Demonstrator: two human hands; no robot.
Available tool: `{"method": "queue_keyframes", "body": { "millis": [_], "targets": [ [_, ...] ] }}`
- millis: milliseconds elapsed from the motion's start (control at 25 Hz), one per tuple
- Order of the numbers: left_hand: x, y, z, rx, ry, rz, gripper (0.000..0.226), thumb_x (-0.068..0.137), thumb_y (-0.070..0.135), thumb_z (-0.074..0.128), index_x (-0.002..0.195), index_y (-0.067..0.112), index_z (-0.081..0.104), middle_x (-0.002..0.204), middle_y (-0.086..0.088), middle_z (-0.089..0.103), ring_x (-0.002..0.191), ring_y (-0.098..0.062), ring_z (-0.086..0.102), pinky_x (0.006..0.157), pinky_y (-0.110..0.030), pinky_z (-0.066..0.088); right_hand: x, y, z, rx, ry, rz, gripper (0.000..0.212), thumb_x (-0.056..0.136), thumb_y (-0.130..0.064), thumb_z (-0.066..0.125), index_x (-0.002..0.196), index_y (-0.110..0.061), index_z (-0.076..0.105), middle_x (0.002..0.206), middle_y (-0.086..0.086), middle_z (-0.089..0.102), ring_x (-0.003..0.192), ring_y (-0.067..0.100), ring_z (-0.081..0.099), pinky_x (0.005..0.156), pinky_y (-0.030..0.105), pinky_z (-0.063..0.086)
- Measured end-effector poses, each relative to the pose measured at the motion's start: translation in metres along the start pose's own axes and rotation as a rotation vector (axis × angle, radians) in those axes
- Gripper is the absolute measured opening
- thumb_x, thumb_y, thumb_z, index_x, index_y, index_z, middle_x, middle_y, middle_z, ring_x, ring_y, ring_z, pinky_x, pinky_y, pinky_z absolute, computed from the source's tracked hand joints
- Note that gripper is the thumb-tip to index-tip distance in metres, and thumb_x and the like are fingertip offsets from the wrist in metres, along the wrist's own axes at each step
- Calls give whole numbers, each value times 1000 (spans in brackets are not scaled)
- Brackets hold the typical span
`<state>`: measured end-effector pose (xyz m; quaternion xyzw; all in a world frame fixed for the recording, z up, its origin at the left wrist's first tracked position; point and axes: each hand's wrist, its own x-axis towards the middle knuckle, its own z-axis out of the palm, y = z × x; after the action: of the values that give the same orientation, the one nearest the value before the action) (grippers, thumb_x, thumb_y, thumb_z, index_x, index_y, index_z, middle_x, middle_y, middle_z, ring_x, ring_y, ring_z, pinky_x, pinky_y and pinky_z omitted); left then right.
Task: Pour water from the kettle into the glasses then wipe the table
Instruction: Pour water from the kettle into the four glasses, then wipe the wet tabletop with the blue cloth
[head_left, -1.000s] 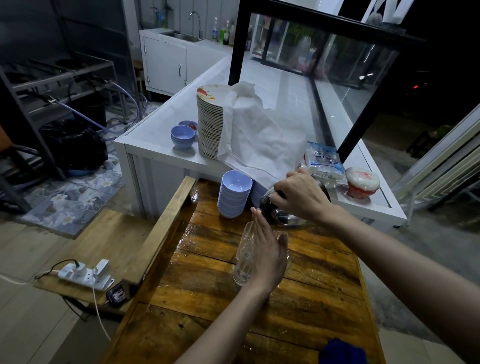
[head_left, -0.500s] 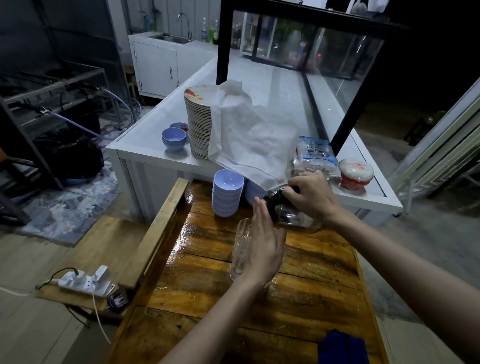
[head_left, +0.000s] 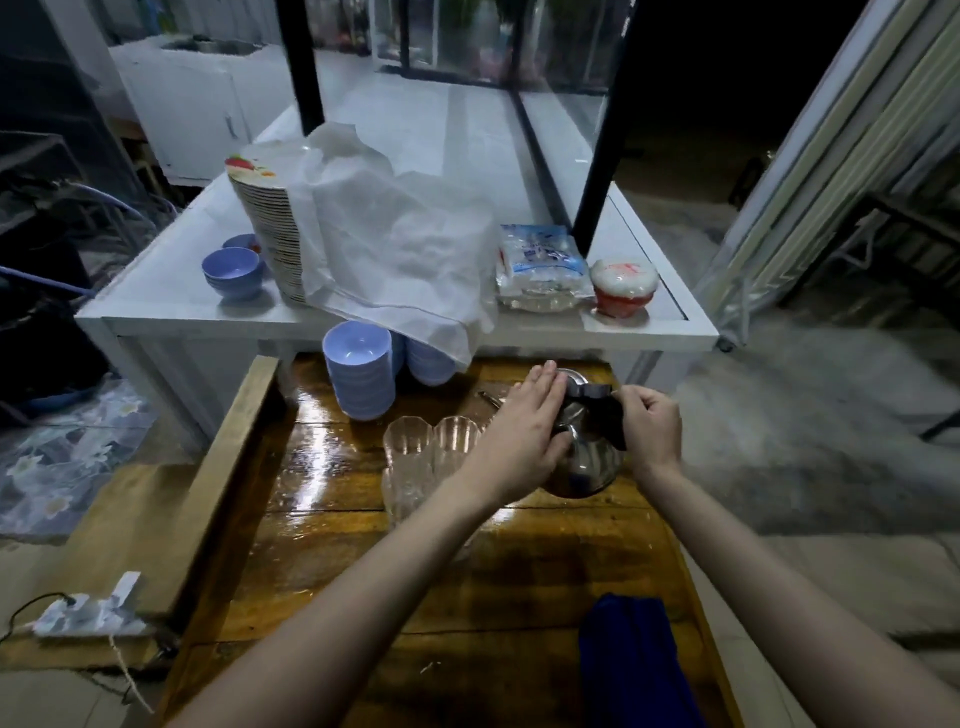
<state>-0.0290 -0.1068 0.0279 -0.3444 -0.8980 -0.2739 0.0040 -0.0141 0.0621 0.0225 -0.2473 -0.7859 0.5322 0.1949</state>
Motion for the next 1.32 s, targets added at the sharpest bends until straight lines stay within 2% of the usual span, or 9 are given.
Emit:
{"method": "queue_keyframes", "body": {
  "millis": [120, 320, 400, 600, 720, 880, 1000, 1160, 1320],
  "targets": [
    [17, 7, 27, 101, -170, 59, 72, 100, 31, 44, 155, 9, 3, 163, -10, -3, 151, -22, -4, 123, -36, -2, 3, 44, -15, 63, 47, 181, 32, 68, -40, 53, 48, -15, 55, 55, 3, 47, 57, 22, 47, 55, 45, 44],
    [42, 21, 63, 194, -341, 129, 71, 101, 32, 42, 155, 12, 1, 163, -9, -5, 151, -21, -6, 117, -28, -10, 13, 102, -30, 191, 80, 442, 27, 62, -47, 54, 54, -25, 68, 65, 5, 64, 76, 38, 67, 75, 57, 57],
    [53, 22, 74, 206, -383, 132, 72, 100, 31, 43, 155, 13, 0, 163, -8, -6, 151, -20, -7, 116, -28, -10, 13, 106, -35, 224, 120, 485, 29, 71, -41, 55, 57, -19, 68, 66, 4, 66, 78, 35, 66, 78, 50, 57],
    [74, 30, 109, 240, -465, 137, 74, 100, 33, 43, 155, 12, -3, 163, -9, -7, 151, -21, -8, 116, -30, -9, 23, 127, -45, 354, 197, 496, 22, 88, -18, 51, 73, -11, 65, 71, 5, 62, 74, 23, 60, 66, 34, 51],
    [81, 36, 125, 263, -473, 112, 76, 100, 35, 44, 155, 10, -2, 163, -11, -6, 151, -22, -8, 116, -31, -10, 32, 145, -54, 390, 114, 522, 23, 96, -14, 44, 89, -7, 65, 76, -1, 64, 72, 10, 62, 54, 16, 51],
    [87, 39, 139, 274, -442, 108, 77, 99, 37, 44, 155, 11, -2, 163, -8, -7, 150, -21, -9, 115, -31, -11, 38, 158, -60, 366, 10, 537, 30, 98, -15, 41, 75, -16, 59, 65, -7, 61, 60, 0, 56, 55, 18, 44],
    [82, 40, 149, 329, -426, 103, 79, 98, 37, 45, 155, 12, -5, 163, -8, -10, 150, -21, -13, 118, -34, -9, 36, 166, -63, 257, -110, 466, 30, 102, -17, 34, 86, -16, 59, 91, 3, 62, 84, 10, 59, 66, 17, 49],
    [76, 40, 147, 195, -386, 73, 74, 97, 32, 47, 155, 16, 4, 163, -5, -4, 150, -18, -11, 123, -39, -1, 41, 181, -74, -193, -243, 171, 24, 103, -22, 38, 99, -14, 60, 103, 12, 59, 100, 30, 56, 85, 42, 47],
    [8, 35, 145, -17, -108, 24, 54, 94, 14, 53, 146, 14, 38, 157, -5, 29, 147, -16, 21, 121, -32, 20, 5, 185, -95, -291, -95, 19, 22, 100, -24, 47, 112, -7, 56, 108, 3, 47, 100, 21, 51, 86, 38, 48]
  ]
}}
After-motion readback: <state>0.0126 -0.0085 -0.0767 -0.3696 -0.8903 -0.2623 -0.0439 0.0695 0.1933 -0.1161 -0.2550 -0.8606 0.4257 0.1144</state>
